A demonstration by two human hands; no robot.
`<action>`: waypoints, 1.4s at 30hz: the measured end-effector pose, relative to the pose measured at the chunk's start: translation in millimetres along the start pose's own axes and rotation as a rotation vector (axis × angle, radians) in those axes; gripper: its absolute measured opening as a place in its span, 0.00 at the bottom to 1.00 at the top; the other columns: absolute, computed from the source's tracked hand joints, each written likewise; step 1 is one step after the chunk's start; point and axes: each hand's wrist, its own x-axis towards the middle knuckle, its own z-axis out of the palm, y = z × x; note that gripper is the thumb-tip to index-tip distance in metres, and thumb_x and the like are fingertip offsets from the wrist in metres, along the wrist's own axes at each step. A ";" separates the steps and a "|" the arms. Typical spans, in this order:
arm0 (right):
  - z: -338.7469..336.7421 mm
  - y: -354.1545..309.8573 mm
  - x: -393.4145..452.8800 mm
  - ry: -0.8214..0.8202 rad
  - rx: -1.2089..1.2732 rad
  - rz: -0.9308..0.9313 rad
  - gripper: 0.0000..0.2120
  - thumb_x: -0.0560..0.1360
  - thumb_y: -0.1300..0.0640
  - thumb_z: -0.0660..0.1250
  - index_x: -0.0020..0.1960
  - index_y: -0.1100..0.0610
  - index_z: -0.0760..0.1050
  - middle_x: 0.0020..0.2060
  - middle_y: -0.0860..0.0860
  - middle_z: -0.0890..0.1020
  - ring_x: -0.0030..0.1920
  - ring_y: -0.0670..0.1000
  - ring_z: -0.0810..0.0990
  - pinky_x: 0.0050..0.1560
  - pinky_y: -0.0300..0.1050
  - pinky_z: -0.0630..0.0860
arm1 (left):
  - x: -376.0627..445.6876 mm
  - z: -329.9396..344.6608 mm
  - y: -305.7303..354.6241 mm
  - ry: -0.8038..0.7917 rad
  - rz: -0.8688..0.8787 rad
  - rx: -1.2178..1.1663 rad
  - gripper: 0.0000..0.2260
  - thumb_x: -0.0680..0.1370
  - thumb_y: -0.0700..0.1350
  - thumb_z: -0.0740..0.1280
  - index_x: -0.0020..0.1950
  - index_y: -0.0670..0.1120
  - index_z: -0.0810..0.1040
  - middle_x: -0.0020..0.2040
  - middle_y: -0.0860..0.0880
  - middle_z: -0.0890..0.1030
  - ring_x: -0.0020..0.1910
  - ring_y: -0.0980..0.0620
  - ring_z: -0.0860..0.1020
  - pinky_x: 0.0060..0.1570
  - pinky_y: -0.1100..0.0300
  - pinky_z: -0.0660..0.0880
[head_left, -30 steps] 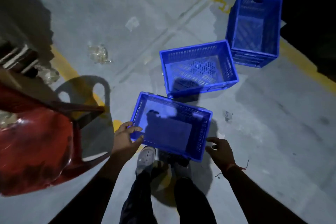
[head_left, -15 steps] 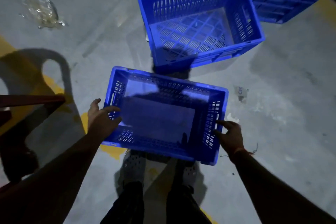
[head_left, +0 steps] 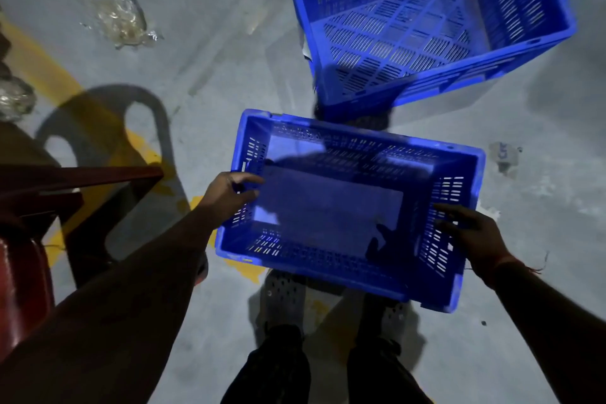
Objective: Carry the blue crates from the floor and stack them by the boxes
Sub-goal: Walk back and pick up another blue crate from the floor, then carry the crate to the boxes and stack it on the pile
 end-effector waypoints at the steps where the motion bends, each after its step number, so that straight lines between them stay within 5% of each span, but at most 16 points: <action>1: -3.4 -1.6 -7.1 0.002 -0.005 -0.009 0.17 0.71 0.65 0.74 0.57 0.52 0.82 0.49 0.56 0.83 0.36 0.48 0.79 0.35 0.46 0.81 | -5.1 -2.3 1.4 0.016 0.001 -0.008 0.12 0.71 0.47 0.73 0.53 0.57 0.85 0.49 0.45 0.86 0.48 0.41 0.84 0.51 0.42 0.81; 6: -37.1 -18.7 -72.5 0.056 -0.142 -0.039 0.16 0.71 0.59 0.75 0.50 0.38 0.82 0.43 0.51 0.86 0.35 0.44 0.80 0.42 0.46 0.78 | -54.6 -25.8 25.7 0.067 0.032 0.016 0.13 0.71 0.57 0.72 0.55 0.61 0.83 0.49 0.47 0.83 0.48 0.45 0.83 0.51 0.44 0.81; 9: -64.9 -48.5 -126.7 0.101 -0.193 -0.052 0.14 0.72 0.59 0.73 0.51 0.42 0.82 0.45 0.50 0.86 0.42 0.50 0.82 0.44 0.42 0.76 | -92.8 -44.8 62.3 0.127 0.067 0.043 0.12 0.71 0.57 0.70 0.54 0.63 0.83 0.51 0.51 0.83 0.49 0.51 0.83 0.52 0.48 0.80; 14: -120.9 -91.3 -236.1 0.207 -0.113 -0.034 0.13 0.72 0.64 0.72 0.49 0.47 0.84 0.47 0.49 0.86 0.47 0.50 0.84 0.56 0.51 0.78 | -176.8 -81.9 150.8 0.093 0.166 0.075 0.10 0.73 0.53 0.71 0.47 0.70 0.80 0.48 0.61 0.84 0.47 0.55 0.83 0.49 0.52 0.80; 16: -143.6 -106.2 -285.7 0.234 -0.075 -0.017 0.15 0.73 0.66 0.71 0.46 0.44 0.84 0.46 0.48 0.86 0.45 0.45 0.83 0.55 0.44 0.78 | -209.0 -97.1 176.7 0.053 0.197 0.086 0.10 0.74 0.51 0.72 0.47 0.69 0.81 0.48 0.67 0.83 0.46 0.57 0.83 0.49 0.51 0.81; 20: -179.4 -128.3 -372.3 0.347 -0.044 0.017 0.20 0.72 0.67 0.70 0.42 0.40 0.82 0.42 0.42 0.86 0.43 0.40 0.81 0.48 0.28 0.74 | -261.0 -118.3 230.9 -0.027 0.222 0.057 0.06 0.71 0.57 0.72 0.47 0.62 0.84 0.46 0.57 0.86 0.45 0.52 0.85 0.51 0.44 0.82; 24: -223.3 -131.3 -443.8 0.459 0.008 0.015 0.20 0.72 0.66 0.70 0.40 0.39 0.82 0.37 0.32 0.83 0.45 0.47 0.84 0.51 0.41 0.78 | -304.4 -118.7 309.1 -0.039 0.340 0.148 0.08 0.74 0.49 0.74 0.45 0.65 0.84 0.41 0.60 0.85 0.40 0.61 0.83 0.46 0.61 0.78; 28: -269.1 -119.0 -496.6 0.549 0.095 0.002 0.19 0.73 0.66 0.70 0.41 0.41 0.82 0.40 0.46 0.86 0.43 0.51 0.84 0.45 0.37 0.77 | -332.4 -99.9 387.1 -0.074 0.440 0.250 0.10 0.75 0.42 0.74 0.42 0.60 0.84 0.37 0.60 0.83 0.36 0.64 0.80 0.43 0.69 0.75; 33: -330.2 -82.2 -551.4 0.673 0.149 0.020 0.20 0.72 0.66 0.71 0.41 0.39 0.82 0.40 0.47 0.86 0.38 0.43 0.82 0.38 0.29 0.74 | -366.9 -46.5 487.7 -0.129 0.531 0.331 0.12 0.75 0.40 0.73 0.41 0.59 0.84 0.36 0.63 0.84 0.34 0.66 0.79 0.39 0.68 0.73; 38: -389.6 -38.5 -594.0 0.775 0.227 0.097 0.12 0.73 0.66 0.70 0.47 0.50 0.84 0.41 0.52 0.85 0.40 0.53 0.84 0.43 0.51 0.82 | -394.6 27.9 580.2 -0.206 0.650 0.373 0.13 0.74 0.43 0.75 0.42 0.63 0.83 0.37 0.62 0.85 0.32 0.66 0.78 0.44 0.59 0.75; 42: -433.9 -2.7 -619.5 0.878 0.255 0.146 0.11 0.72 0.65 0.70 0.47 0.49 0.84 0.41 0.52 0.85 0.42 0.53 0.84 0.47 0.49 0.80 | -408.1 95.1 643.7 -0.265 0.725 0.396 0.06 0.72 0.45 0.75 0.39 0.55 0.85 0.33 0.57 0.84 0.28 0.63 0.75 0.39 0.61 0.72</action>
